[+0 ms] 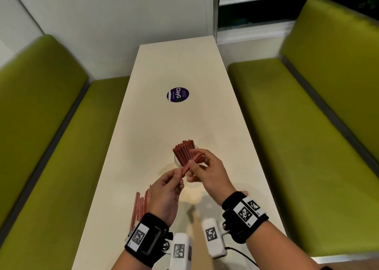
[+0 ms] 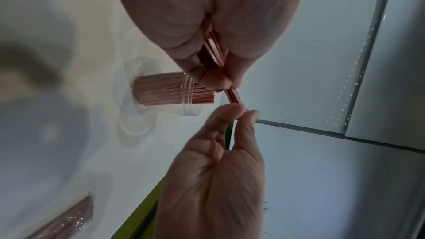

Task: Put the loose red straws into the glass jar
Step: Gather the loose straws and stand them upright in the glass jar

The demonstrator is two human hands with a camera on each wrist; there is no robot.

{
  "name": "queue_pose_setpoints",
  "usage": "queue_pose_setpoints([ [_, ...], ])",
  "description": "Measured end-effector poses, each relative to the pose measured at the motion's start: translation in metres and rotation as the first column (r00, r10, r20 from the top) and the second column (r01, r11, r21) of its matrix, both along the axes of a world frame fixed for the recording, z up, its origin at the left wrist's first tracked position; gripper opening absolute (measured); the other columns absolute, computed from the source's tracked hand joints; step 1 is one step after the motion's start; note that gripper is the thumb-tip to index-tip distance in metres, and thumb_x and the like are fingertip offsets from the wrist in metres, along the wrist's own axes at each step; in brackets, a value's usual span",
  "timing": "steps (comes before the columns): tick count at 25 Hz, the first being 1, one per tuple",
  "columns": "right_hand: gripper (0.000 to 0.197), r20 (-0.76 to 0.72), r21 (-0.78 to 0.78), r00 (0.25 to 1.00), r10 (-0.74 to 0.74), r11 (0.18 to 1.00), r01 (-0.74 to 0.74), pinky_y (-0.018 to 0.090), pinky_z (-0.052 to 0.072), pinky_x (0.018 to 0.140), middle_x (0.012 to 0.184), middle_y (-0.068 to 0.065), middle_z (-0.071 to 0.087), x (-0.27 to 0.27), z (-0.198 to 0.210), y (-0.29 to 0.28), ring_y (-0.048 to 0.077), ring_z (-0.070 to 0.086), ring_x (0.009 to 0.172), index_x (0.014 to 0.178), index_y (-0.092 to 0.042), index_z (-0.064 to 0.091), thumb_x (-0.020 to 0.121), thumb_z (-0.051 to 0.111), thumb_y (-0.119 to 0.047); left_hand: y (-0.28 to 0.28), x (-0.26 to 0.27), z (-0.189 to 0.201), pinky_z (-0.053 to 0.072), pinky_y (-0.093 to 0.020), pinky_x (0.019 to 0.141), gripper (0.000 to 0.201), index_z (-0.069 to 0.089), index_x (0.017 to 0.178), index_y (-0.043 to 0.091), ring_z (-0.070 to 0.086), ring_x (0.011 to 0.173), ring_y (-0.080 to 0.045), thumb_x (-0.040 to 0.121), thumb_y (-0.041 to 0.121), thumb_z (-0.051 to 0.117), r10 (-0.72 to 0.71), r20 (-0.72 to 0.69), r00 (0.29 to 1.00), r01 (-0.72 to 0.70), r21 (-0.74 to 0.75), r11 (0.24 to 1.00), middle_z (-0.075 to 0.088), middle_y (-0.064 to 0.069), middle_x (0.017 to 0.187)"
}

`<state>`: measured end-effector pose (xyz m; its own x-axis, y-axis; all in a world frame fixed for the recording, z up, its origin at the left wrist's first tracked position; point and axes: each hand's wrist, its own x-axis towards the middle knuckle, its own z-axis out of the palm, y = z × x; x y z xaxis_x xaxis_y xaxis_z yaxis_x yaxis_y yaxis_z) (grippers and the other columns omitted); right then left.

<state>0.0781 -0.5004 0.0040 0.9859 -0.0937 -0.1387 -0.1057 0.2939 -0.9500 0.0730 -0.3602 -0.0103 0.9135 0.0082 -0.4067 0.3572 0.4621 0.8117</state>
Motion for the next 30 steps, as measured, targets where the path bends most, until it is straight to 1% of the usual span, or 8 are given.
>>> queue_pose_setpoints([
  [5,0.023,-0.063,0.025,0.997,0.047,0.999,-0.045,0.026,0.035,0.043,0.070,0.003,0.052,0.015,0.005,-0.003,0.013,0.040,0.045,0.117,-0.011,0.053,0.099,0.060,-0.024,-0.012,0.011,0.010,0.053,-0.016,0.059,0.009,0.069,0.096,0.002,0.058,0.060,-0.009,0.093,0.007,0.062,-0.007,0.032,0.999,0.009,-0.053,0.999,0.065,-0.003,0.073],
  [8,0.028,-0.033,-0.092,0.992,0.120,0.988,-0.122,0.024,0.033,0.042,0.058,-0.002,0.050,0.022,0.009,-0.005,0.011,0.040,0.043,0.096,0.001,0.058,0.103,0.052,-0.025,-0.013,0.015,0.009,0.055,-0.018,0.062,0.016,0.067,0.102,-0.002,0.061,0.063,-0.010,0.093,0.010,0.061,-0.022,0.053,0.998,0.026,-0.073,0.997,0.066,-0.008,0.080],
  [10,0.025,0.015,-0.218,0.990,0.140,0.967,-0.134,0.018,0.035,0.045,0.054,-0.011,0.055,0.025,0.018,-0.007,0.002,0.046,0.044,0.084,-0.013,0.061,0.104,0.051,-0.022,-0.012,0.018,0.007,0.056,-0.022,0.068,0.024,0.068,0.108,-0.003,0.062,0.072,-0.014,0.093,0.015,0.063,-0.052,0.060,0.997,0.056,-0.074,0.996,0.067,-0.013,0.092],
  [15,0.021,0.194,-0.541,0.980,-0.029,0.831,0.132,0.016,0.041,0.056,0.063,-0.012,0.061,0.047,0.024,-0.030,-0.001,0.052,0.056,0.085,-0.022,0.061,0.103,0.053,-0.027,-0.004,0.037,0.004,0.057,-0.035,0.075,0.022,0.066,0.107,0.012,0.065,0.080,-0.022,0.094,0.030,0.065,0.028,-0.004,1.000,-0.027,0.191,0.981,0.068,-0.009,0.101],
  [19,0.031,0.016,-0.817,0.987,0.161,0.571,-0.080,0.035,0.043,0.063,0.071,-0.002,0.061,0.073,0.003,-0.033,0.017,0.056,0.065,0.086,-0.013,0.059,0.103,0.049,-0.038,-0.001,0.051,-0.009,0.050,-0.042,0.097,0.053,0.050,0.134,0.023,0.059,0.110,-0.021,0.088,0.039,0.070,-0.118,0.000,0.993,0.083,0.710,0.699,0.056,-0.001,0.130],
  [22,0.033,-0.138,-0.883,0.951,0.278,0.401,-0.245,0.037,0.050,0.071,0.078,-0.002,0.065,0.084,-0.016,-0.028,0.018,0.061,0.073,0.086,-0.016,0.063,0.100,0.050,-0.043,-0.007,0.057,-0.019,0.043,-0.045,0.108,0.076,0.036,0.149,0.019,0.049,0.129,-0.024,0.085,0.040,0.071,-0.242,-0.008,0.970,0.151,0.801,0.579,0.044,-0.004,0.147],
  [25,0.026,-0.024,-0.906,0.959,0.284,0.400,-0.141,0.037,0.048,0.073,0.078,-0.006,0.054,0.086,-0.026,-0.031,0.014,0.053,0.072,0.080,-0.020,0.062,0.097,0.059,-0.040,-0.009,0.060,-0.030,0.036,-0.045,0.115,0.088,0.026,0.154,0.018,0.038,0.141,-0.022,0.083,0.042,0.072,-0.285,-0.026,0.958,0.174,0.843,0.509,0.037,-0.006,0.156],
  [30,0.046,0.161,-0.880,0.976,0.149,0.468,0.074,0.031,0.051,0.084,0.110,-0.010,0.048,0.074,-0.040,-0.037,0.007,0.051,0.094,0.131,-0.023,0.055,0.090,0.068,-0.041,-0.007,0.058,-0.030,0.033,-0.044,0.118,0.097,0.012,0.157,0.027,0.035,0.145,-0.020,0.082,0.041,0.072,-0.313,0.026,0.950,0.150,0.838,0.524,0.031,-0.001,0.160],
])
